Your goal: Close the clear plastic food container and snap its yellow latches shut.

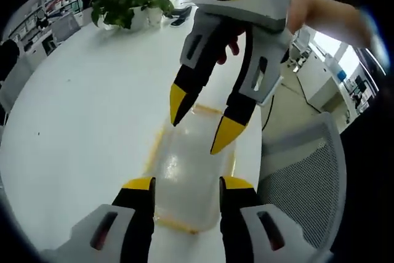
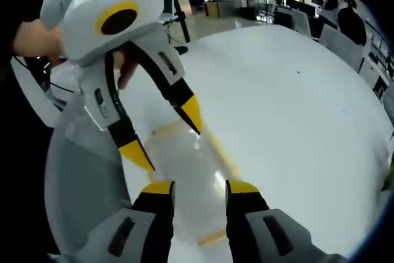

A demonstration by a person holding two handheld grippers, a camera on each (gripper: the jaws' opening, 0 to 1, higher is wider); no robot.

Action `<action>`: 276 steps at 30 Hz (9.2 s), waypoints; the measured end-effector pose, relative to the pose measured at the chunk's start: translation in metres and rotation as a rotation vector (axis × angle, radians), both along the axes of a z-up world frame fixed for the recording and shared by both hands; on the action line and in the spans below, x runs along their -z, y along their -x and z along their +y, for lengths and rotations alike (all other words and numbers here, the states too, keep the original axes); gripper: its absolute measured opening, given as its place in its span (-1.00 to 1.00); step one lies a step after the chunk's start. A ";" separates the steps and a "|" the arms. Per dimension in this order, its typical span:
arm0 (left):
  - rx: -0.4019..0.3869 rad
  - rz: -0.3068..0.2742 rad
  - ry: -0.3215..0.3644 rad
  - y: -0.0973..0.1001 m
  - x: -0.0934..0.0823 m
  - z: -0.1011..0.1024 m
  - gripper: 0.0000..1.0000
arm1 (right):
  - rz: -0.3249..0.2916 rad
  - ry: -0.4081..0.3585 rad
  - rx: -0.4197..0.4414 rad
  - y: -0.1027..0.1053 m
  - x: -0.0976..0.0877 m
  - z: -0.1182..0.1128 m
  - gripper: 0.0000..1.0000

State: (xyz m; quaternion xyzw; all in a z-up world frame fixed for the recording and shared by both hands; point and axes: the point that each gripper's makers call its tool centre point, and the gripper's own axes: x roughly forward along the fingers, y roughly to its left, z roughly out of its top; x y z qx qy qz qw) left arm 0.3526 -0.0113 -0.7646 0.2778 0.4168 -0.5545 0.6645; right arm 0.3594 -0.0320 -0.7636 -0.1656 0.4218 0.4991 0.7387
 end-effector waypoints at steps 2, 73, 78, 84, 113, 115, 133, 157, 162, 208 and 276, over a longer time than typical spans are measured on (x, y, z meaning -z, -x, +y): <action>0.005 0.006 0.002 0.002 0.001 -0.003 -0.20 | 0.000 -0.003 -0.004 0.001 0.001 0.002 -0.38; 0.163 -0.043 -0.099 0.022 0.018 -0.001 0.13 | 0.077 0.185 -0.288 -0.017 0.023 0.001 -0.17; 0.186 -0.068 -0.135 0.025 0.021 -0.001 0.18 | 0.104 0.202 -0.325 -0.016 0.026 -0.001 -0.17; 0.198 -0.122 -0.185 0.027 0.024 -0.001 0.19 | 0.126 0.202 -0.348 -0.019 0.026 0.005 -0.17; 0.077 -0.250 -0.328 0.022 0.033 -0.004 0.16 | 0.245 0.194 -0.376 -0.016 0.036 0.009 -0.15; 0.079 -0.257 -0.332 0.022 0.034 -0.004 0.16 | 0.249 0.201 -0.377 -0.016 0.037 0.009 -0.15; 0.079 -0.296 -0.363 0.022 0.036 -0.004 0.13 | 0.293 0.147 -0.342 -0.018 0.038 0.010 -0.23; 0.093 -0.314 -0.417 0.019 0.036 -0.004 0.06 | 0.333 0.190 -0.352 -0.015 0.044 0.011 -0.29; 0.088 -0.318 -0.413 0.020 0.036 -0.003 0.06 | 0.330 0.183 -0.347 -0.013 0.042 0.012 -0.28; 0.138 -0.231 -0.437 0.042 0.047 -0.001 0.93 | 0.175 0.192 -0.479 -0.002 0.037 0.011 0.38; 0.344 -0.092 -0.315 -0.011 0.021 0.031 0.76 | -0.039 0.187 -0.330 0.005 0.019 -0.014 0.55</action>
